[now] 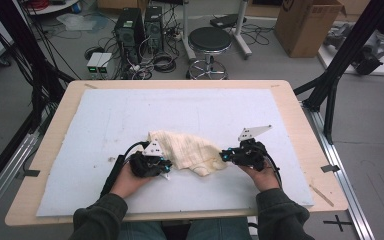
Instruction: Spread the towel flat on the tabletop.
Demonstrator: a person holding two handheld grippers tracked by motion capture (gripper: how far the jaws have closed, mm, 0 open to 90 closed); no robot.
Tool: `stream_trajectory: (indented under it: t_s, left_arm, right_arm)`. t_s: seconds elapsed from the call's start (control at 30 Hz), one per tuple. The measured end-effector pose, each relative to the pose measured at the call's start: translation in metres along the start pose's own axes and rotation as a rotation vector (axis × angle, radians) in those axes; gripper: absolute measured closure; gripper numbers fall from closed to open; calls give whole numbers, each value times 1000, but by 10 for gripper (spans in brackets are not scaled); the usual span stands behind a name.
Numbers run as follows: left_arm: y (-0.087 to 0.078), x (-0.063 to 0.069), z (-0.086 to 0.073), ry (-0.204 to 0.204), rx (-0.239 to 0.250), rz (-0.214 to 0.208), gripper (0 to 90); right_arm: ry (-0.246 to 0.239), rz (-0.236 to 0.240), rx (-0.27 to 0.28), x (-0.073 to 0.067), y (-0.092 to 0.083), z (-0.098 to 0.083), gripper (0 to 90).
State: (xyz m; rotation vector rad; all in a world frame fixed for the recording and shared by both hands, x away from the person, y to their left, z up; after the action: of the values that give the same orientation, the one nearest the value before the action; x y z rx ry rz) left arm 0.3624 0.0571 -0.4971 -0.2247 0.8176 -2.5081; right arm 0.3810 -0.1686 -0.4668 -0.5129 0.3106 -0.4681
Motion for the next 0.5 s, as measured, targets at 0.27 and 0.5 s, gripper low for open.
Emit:
stream_trajectory:
  t_s: [0.27, 0.5]
  left_arm:
    - [-22, -5, 6, -17, 60, 9, 874]
    - [-73, -4, 18, -16, 163, 30, 874]
  right_arm:
    - [-13, 8, 23, -8, -4, 5, 841]
    - [-82, 41, 64, -33, -12, 24, 839]
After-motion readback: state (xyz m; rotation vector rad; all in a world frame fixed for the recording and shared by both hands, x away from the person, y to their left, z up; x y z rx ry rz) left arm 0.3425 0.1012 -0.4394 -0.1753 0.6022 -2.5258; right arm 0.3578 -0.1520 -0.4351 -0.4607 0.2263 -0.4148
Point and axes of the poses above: each handheld gripper's, and its own axes: y roughly forward along the jaws, z roughly out of its top, x roughly to its right, the point moved 9 cm from there along y, roughly forward along the jaws, and after that the axes turned 6 degrees about x, right-handed, at the moved point
